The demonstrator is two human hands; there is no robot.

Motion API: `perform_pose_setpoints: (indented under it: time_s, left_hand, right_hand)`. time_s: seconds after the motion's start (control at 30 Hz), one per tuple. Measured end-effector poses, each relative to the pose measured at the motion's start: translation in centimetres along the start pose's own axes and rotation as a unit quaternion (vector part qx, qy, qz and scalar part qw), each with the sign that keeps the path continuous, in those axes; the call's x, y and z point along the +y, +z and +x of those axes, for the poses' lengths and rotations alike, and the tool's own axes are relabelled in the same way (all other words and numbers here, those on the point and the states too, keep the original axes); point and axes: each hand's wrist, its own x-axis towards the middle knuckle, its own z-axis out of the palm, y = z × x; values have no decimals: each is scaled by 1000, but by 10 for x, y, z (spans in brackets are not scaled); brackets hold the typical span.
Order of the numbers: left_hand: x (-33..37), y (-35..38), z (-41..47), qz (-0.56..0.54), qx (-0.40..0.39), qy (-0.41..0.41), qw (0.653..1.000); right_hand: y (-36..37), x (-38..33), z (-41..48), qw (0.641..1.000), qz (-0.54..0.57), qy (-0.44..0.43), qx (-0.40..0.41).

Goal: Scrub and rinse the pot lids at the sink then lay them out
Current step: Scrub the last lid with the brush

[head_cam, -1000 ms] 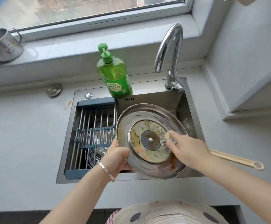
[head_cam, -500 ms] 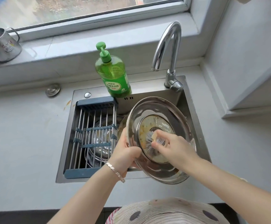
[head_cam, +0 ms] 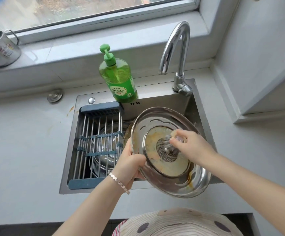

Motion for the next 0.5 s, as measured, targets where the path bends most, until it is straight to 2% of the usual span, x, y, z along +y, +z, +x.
perform_pose_setpoints:
  time_s: [0.1, 0.17, 0.27, 0.33, 0.43, 0.5]
  left_hand:
    - [1, 2, 3, 4, 0, 3, 1000]
    - [5, 3, 5, -2, -2, 9, 1000]
    - [13, 0, 7, 25, -3, 20, 999]
    - [14, -3, 8, 45, 2, 21, 999]
    - [10, 0, 11, 59, -2, 14, 998]
    - [7, 3, 10, 29, -15, 2, 999]
  right_hand:
    - [16, -20, -14, 997, 28, -60, -46]
    - [12, -27, -4, 996, 25, -84, -28]
    - [-8, -13, 16, 1000, -1, -22, 21]
    - [-4, -4, 10, 1000, -6, 6, 4]
    - [14, -21, -9, 997, 31, -64, -31]
    - [13, -27, -2, 994, 24, -111, -4]
